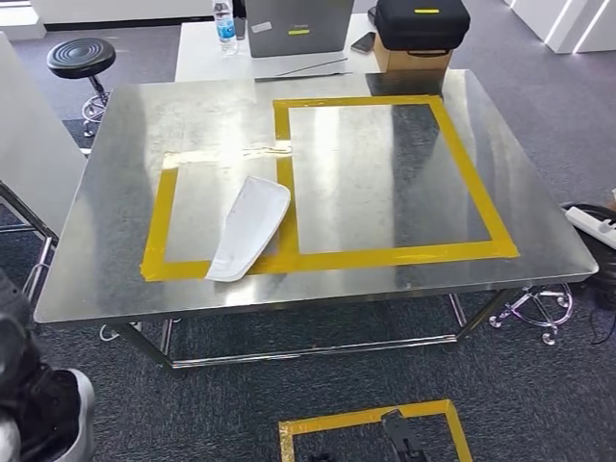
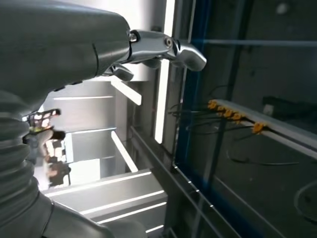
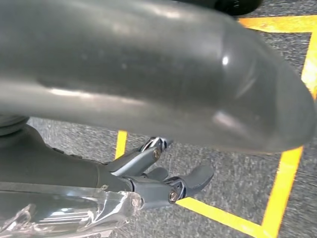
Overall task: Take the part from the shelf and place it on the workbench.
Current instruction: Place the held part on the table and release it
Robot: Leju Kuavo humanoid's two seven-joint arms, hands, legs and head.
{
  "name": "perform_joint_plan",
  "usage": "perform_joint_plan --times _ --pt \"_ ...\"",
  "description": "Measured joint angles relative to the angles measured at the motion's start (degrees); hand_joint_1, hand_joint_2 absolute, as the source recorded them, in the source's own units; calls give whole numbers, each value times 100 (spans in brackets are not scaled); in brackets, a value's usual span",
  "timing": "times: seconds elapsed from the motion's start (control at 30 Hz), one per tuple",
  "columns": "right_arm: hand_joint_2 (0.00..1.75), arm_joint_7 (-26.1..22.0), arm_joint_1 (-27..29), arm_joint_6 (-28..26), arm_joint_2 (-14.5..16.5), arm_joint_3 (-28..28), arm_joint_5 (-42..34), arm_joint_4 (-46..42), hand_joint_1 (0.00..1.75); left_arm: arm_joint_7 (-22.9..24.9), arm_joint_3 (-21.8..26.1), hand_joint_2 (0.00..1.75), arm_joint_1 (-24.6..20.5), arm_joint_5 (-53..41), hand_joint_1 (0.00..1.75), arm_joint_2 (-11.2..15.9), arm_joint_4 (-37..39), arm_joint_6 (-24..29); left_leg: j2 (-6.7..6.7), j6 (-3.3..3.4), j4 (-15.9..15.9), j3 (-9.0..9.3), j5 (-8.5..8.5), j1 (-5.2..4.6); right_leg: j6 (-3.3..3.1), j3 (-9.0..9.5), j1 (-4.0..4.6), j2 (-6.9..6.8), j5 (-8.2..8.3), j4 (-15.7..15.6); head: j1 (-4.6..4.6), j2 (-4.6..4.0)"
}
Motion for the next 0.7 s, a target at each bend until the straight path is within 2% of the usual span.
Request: perform_joint_plan --times 0.03,0.1,0.13,0.17,0.27,0.33,0.37,0.43,0.47,0.5,0.53,0.57,0.63,0.67,0.7 --pt "0 3 7 -1 0 -20 13 -1 0 -82 40 0 136 34 0 23 -212 -51 -10 -9 3 10 -7 2 1 94 -2 -1 126 -169 1 0" --pt "0 1 4 0 0 -64 42 -9 0 -157 143 0 353 85 0 43 -608 -178 -29 -51 24 37 -37 7 -3 528 -5 -1 477 -966 2 0" --pt "0 -4 -2 1 3 -86 52 -13 0 -173 196 0 441 97 0 47 -793 -236 -36 -78 47 43 -56 0 -25 724 -4 6 592 -1319 1 0" --pt "0 -8 -6 2 7 -105 60 -16 0 -181 245 0 516 102 0 52 -956 -282 -41 -103 65 44 -69 -8 -52 847 1 14 639 -1534 -3 0" --pt "0 -12 -9 4 16 -149 70 -18 0 -184 350 0 708 129 0 66 -1286 -373 -44 -161 71 48 -79 -11 -162 892 16 28 641 -1606 -11 0" --pt "0 -10 -9 3 21 -181 73 -24 0 -183 392 0 858 233 0 75 -1379 -509 -35 -225 247 -24 -230 -1 -229 894 -5 24 655 -1618 -32 0" --pt "0 -9 -9 2 23 -198 77 -27 0 -183 407 0 931 292 0 78 -1395 -606 -29 -261 506 -143 -398 7 -253 892 -19 18 662 -1624 -48 0" --pt "0 -20 -5 3 26 -234 95 -34 0 -183 434 0 1066 369 0 81 -1399 -818 -20 -308 1298 -516 -796 29 -271 880 -24 5 663 -1624 -71 0" --pt "0 -35 -2 3 26 -249 108 -35 0 -183 445 0 1132 396 0 80 -1398 -929 -17 -317 1632 -677 -914 39 -272 875 -25 0 663 -1624 -72 0" --pt "0 -56 1 4 26 -262 123 -37 0 -181 452 0 1195 427 0 80 -1395 -1031 -15 -318 1783 -752 -917 46 -271 872 -26 -2 664 -1624 -73 0" --pt "0 -78 2 5 27 -275 139 -38 0 -180 456 0 1248 457 0 79 -1392 -1112 -13 -310 1707 -714 -807 51 -269 873 -27 0 666 -1624 -73 0" --pt "0 -95 1 5 28 -287 153 -39 0 -178 455 0 1284 487 0 78 -1389 -1166 -13 -295 1417 -566 -617 52 -265 877 -29 4 668 -1624 -74 0" --pt "0 -114 -4 4 30 -312 173 -40 0 -175 443 0 1315 546 0 76 -1382 -1221 -11 -251 594 -138 -256 46 -238 881 -21 13 670 -1615 -76 0" --pt "0 -117 -6 2 31 -325 179 -40 0 -174 430 0 1325 576 0 76 -1372 -1243 -11 -231 295 12 -169 39 -211 877 -14 16 674 -1615 -75 0" --pt "0 -119 -7 1 31 -339 181 -40 0 -174 413 0 1343 606 0 77 -1358 -1268 -13 -213 126 90 -142 31 -178 870 -9 18 680 -1620 -77 0"
